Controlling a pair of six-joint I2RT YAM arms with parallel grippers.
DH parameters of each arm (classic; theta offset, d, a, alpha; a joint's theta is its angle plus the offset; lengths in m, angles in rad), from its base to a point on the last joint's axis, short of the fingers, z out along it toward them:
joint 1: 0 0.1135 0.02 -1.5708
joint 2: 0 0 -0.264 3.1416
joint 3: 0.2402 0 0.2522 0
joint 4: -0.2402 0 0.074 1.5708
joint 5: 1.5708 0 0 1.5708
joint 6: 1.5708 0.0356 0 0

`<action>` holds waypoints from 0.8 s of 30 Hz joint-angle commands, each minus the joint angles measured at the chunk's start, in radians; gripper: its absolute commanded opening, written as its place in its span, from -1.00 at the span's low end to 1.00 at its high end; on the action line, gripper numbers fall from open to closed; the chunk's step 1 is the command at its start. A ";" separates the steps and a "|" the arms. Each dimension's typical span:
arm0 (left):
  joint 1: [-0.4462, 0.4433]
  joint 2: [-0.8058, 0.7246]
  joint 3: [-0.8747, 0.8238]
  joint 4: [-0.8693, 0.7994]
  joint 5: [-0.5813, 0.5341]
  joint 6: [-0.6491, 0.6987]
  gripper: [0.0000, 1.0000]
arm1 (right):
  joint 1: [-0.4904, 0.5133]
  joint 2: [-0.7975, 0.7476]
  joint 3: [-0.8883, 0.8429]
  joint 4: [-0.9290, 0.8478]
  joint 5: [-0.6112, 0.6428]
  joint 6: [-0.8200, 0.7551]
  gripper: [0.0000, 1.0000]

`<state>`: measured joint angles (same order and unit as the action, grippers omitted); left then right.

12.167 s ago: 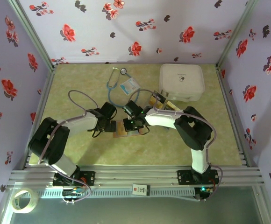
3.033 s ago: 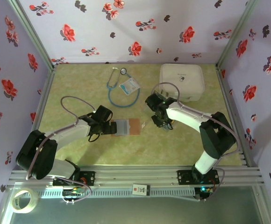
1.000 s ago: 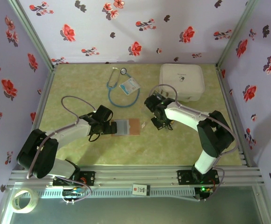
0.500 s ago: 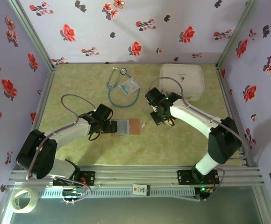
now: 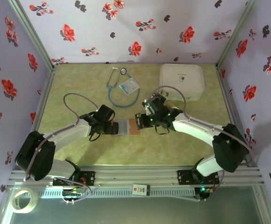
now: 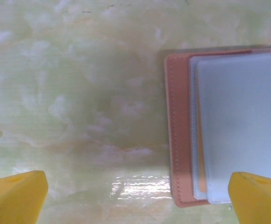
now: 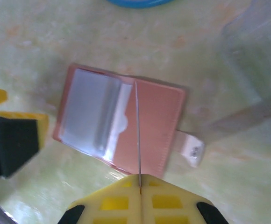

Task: Put the credit cards into the card holder
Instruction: Insert the credit card into the card slot.

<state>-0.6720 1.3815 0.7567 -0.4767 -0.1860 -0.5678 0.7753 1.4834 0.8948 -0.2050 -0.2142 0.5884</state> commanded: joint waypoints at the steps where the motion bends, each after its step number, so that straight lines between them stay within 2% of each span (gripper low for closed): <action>1: -0.024 0.016 0.021 -0.016 -0.044 0.028 0.99 | 0.018 0.027 -0.041 0.257 -0.070 0.148 -1.00; 6: -0.043 0.046 0.033 0.007 -0.057 0.032 0.99 | 0.021 0.067 -0.094 0.365 -0.070 0.193 -1.00; 24: -0.049 0.131 0.069 0.042 -0.078 0.062 0.99 | -0.014 0.165 -0.156 0.472 -0.084 0.229 -1.00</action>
<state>-0.7136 1.4933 0.8036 -0.4469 -0.2363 -0.5343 0.7715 1.6325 0.7532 0.2153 -0.2832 0.7918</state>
